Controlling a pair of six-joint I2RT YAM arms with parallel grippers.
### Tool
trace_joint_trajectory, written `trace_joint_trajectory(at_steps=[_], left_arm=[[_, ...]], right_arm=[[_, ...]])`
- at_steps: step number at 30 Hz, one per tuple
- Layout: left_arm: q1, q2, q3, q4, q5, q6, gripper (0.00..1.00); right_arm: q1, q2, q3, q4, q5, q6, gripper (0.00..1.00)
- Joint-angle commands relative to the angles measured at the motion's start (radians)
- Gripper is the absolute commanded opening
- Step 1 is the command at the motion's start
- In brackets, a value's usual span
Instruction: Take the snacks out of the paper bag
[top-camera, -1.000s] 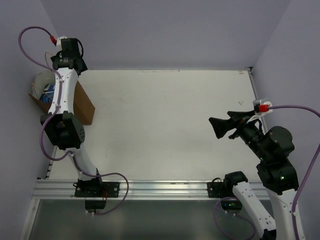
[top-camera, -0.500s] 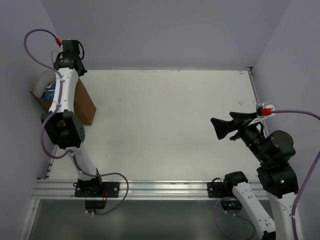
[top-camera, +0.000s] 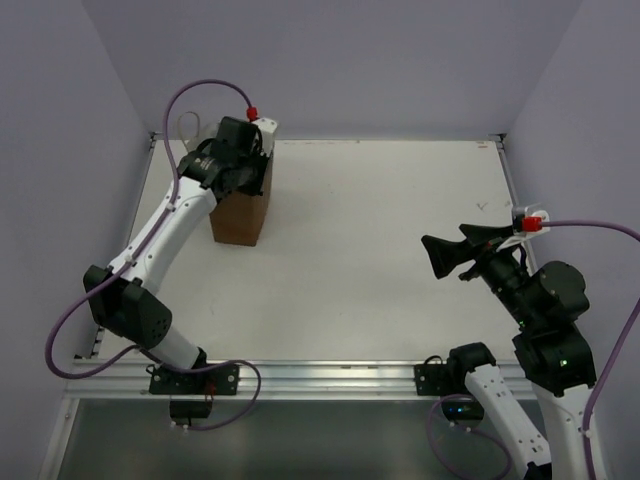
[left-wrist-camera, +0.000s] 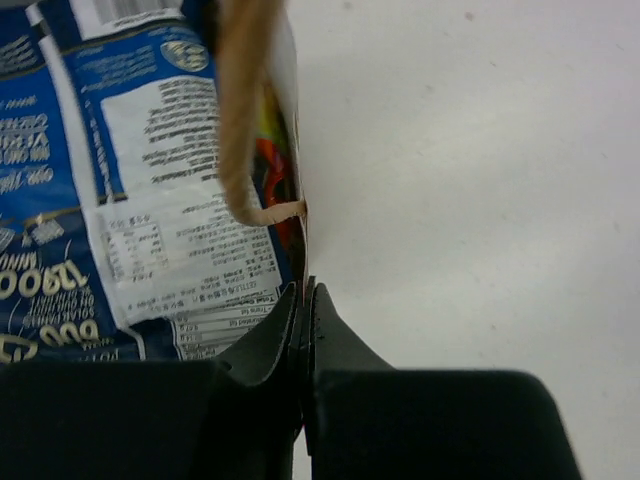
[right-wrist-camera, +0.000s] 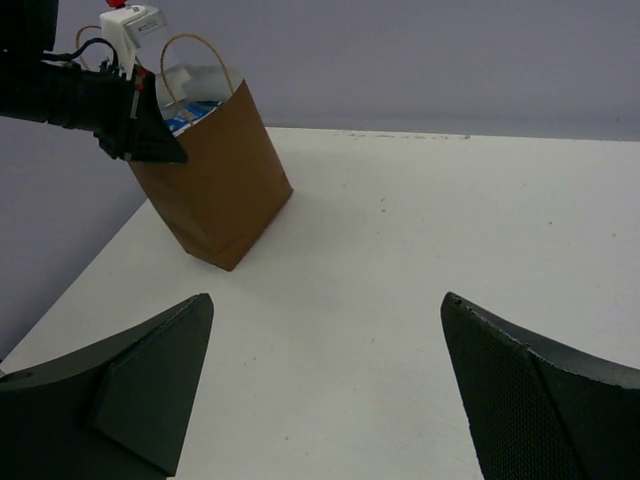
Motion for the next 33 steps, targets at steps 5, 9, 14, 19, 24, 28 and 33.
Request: trace_joint_trajectory(at_steps=[5,9,14,19,24,28,33], left_arm=[[-0.137,-0.190,-0.103,-0.038,0.148,0.126,0.00],[-0.141,-0.224,-0.168,-0.012,0.142,0.137,0.00],[-0.150,-0.226,-0.176,0.006,0.170,0.129,0.06],[-0.152,-0.228,-0.134,0.031,0.199,0.132,0.18],[-0.152,-0.246,-0.061,0.020,0.257,0.132,0.83],[-0.152,-0.292,0.016,0.040,0.239,0.109,0.99],[-0.138,-0.318,0.085,0.083,0.107,0.147,1.00]], right_arm=[[0.007,0.007,-0.009,0.051,0.014,0.007,0.99],[0.007,0.010,-0.012,0.050,0.025,0.005,0.99],[0.005,0.022,-0.008,0.044,0.027,0.004,0.99],[0.007,0.021,-0.008,0.039,0.037,-0.001,0.99],[0.007,0.022,-0.001,0.032,0.036,-0.007,0.99],[0.007,0.021,0.006,0.028,0.028,-0.013,0.99],[0.007,0.016,0.005,0.033,0.013,-0.016,0.99]])
